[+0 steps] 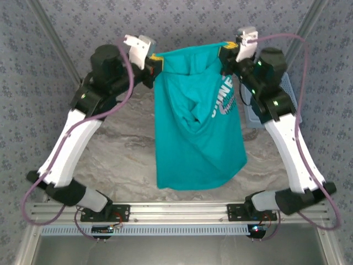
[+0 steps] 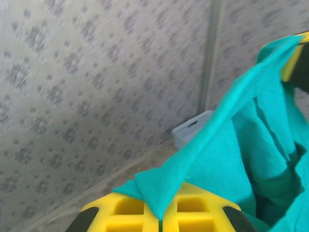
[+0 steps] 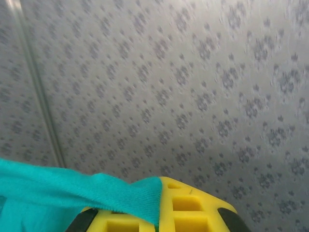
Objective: Fold the inside-out t-shirt
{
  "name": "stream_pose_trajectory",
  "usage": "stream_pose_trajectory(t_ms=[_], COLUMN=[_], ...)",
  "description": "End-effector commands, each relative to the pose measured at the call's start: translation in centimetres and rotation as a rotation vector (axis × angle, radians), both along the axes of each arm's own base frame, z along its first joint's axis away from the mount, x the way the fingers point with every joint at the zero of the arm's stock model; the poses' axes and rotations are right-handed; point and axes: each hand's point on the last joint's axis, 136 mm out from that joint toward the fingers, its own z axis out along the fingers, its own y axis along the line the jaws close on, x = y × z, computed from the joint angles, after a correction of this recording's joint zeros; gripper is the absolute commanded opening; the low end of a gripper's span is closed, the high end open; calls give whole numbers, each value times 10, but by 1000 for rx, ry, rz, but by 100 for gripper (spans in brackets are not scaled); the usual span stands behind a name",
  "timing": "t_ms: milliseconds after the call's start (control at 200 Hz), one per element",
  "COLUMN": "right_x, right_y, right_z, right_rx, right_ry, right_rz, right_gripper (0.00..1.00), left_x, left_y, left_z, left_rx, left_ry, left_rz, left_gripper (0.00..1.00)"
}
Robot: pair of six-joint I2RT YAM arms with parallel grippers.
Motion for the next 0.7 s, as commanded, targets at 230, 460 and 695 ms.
stream_pose_trajectory(t_ms=[230,460,695], right_x=[111,90,58], right_y=[-40,-34,4], right_z=[17,53,-80], right_rx=[134,99,-40], right_ry=[77,-23,193], right_rz=[-223,-173,-94], right_gripper=[0,0,1], left_x=[107,93,70], left_y=[50,53,43], left_z=[10,29,-103], left_rx=[22,30,73], left_ry=[28,-24,237], left_rz=[194,156,71], left_gripper=[0,0,0])
